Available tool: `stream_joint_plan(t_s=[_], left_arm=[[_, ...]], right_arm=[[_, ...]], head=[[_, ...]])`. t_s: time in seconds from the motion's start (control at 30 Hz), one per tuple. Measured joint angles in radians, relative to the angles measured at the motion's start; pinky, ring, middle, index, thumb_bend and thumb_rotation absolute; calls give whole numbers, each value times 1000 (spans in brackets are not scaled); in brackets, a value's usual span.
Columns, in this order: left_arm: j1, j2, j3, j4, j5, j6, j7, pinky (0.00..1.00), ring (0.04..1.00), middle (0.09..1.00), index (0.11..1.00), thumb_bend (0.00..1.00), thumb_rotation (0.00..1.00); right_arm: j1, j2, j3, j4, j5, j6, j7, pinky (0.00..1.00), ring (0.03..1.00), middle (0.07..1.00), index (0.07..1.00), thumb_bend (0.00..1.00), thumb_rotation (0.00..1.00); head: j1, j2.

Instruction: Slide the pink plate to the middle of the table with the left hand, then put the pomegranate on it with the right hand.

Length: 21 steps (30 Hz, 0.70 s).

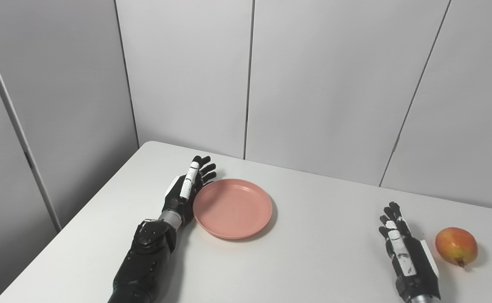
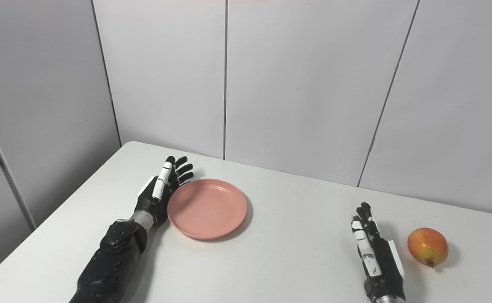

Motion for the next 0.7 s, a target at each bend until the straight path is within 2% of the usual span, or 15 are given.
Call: stream_joint_plan(t_s=[0.23, 0.47, 0.57, 0.7], left_arm=[[4, -29, -11, -21, 8, 11, 6, 931, 934, 930, 922, 607, 1000], [22, -57, -22, -61, 15, 32, 7, 918, 933, 928, 920, 574, 1000], [29, -66, -27, -77, 17, 35, 8, 930, 932, 925, 920, 594, 1000], [44, -75, -38, -104, 19, 51, 6, 934, 933, 927, 920, 588, 1000]], right_arm=[[0, 1, 0, 0, -4, 0, 0, 1000, 988, 1000, 1000, 558, 786], [0, 5, 1, -1, -5, 0, -2, 999, 991, 1000, 1000, 563, 785], [0, 10, 2, -4, -8, 3, -12, 1000, 999, 1000, 1000, 570, 788], [0, 18, 4, -5, -12, 6, -18, 1000, 1000, 1000, 1000, 553, 787]], head=[[-35, 8], [-98, 23], [-124, 29], [-135, 31]])
